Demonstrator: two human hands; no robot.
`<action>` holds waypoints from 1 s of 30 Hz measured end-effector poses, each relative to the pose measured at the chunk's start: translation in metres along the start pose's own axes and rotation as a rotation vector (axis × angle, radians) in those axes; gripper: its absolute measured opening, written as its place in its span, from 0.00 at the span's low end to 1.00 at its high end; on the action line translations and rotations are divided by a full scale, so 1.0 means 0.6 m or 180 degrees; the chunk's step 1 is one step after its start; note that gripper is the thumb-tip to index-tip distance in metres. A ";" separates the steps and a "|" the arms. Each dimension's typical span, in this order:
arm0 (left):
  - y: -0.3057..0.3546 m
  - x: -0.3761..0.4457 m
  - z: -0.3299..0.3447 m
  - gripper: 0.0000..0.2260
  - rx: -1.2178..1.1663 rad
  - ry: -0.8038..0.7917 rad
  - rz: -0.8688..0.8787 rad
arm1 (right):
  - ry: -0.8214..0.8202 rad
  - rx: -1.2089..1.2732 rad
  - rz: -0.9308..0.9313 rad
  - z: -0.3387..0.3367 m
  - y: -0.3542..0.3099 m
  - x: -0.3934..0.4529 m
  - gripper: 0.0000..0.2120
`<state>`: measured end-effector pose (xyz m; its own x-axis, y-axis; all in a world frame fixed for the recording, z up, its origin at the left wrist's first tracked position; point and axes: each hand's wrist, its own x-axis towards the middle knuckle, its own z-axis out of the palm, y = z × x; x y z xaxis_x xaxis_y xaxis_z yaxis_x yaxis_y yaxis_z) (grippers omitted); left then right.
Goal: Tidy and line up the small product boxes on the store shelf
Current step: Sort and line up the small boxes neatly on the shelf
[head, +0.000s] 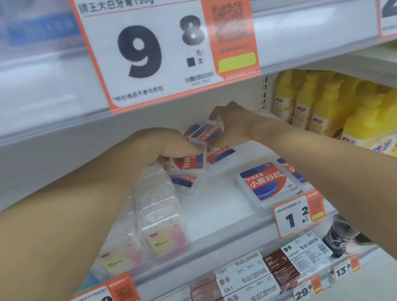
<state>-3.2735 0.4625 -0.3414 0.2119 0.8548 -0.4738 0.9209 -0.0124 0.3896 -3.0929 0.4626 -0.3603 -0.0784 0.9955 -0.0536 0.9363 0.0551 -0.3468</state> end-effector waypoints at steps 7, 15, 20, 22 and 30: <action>-0.028 -0.047 -0.024 0.23 0.0650 -0.0163 -0.0201 | -0.0620 -0.0163 0.0060 0.016 -0.015 -0.016 0.36; -0.051 -0.043 -0.020 0.11 0.0705 -0.0258 0.0099 | -0.0550 0.0354 0.0197 0.025 -0.011 -0.014 0.38; -0.047 -0.037 -0.028 0.20 0.0595 -0.0034 0.0029 | -0.0561 0.0665 0.0015 0.038 -0.012 -0.009 0.43; -0.038 -0.030 -0.028 0.23 0.0683 0.0176 0.0102 | -0.0467 0.0810 -0.0032 0.041 -0.009 -0.006 0.38; 0.005 0.012 -0.003 0.37 0.1254 0.0187 0.0629 | 0.0152 0.0019 0.0118 0.030 0.016 0.008 0.17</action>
<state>-3.2697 0.4694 -0.3422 0.3880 0.8441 -0.3702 0.9214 -0.3655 0.1322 -3.0904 0.4663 -0.3805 -0.0272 0.9994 -0.0219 0.9362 0.0178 -0.3509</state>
